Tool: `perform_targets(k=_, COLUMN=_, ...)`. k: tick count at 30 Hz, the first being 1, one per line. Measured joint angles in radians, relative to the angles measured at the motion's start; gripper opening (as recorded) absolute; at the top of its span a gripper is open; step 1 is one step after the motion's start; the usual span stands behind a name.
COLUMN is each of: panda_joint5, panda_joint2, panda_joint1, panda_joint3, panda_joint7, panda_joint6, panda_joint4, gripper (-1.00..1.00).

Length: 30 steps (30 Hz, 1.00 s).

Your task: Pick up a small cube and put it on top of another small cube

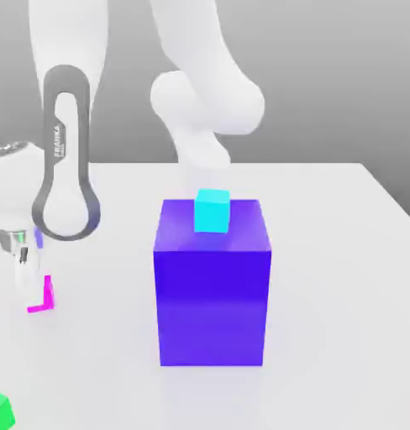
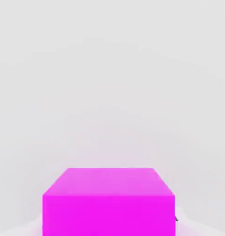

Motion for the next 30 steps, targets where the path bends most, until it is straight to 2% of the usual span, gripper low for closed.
perform_targets(k=8, panda_joint5=-0.235, panda_joint2=-0.153, panda_joint1=0.158, panda_joint3=-0.212, panda_joint7=0.177, panda_joint6=-0.103, panda_joint4=-0.042, gripper=-1.0)
perform_targets(k=13, panda_joint5=-0.373, panda_joint2=-0.234, panda_joint1=0.201, panda_joint3=-0.272, panda_joint7=0.274, panda_joint6=-0.176, panda_joint4=-0.048, gripper=-1.0)
perform_targets(k=19, panda_joint5=-0.398, panda_joint2=-0.163, panda_joint1=0.248, panda_joint3=-0.2, panda_joint7=0.226, panda_joint6=-0.297, panda_joint4=0.15, gripper=-1.0)
perform_targets(k=30, panda_joint5=-0.381, panda_joint2=0.017, panda_joint1=0.325, panda_joint3=-0.04, panda_joint7=0.083, panda_joint6=-0.515, panda_joint4=0.541, gripper=-1.0)
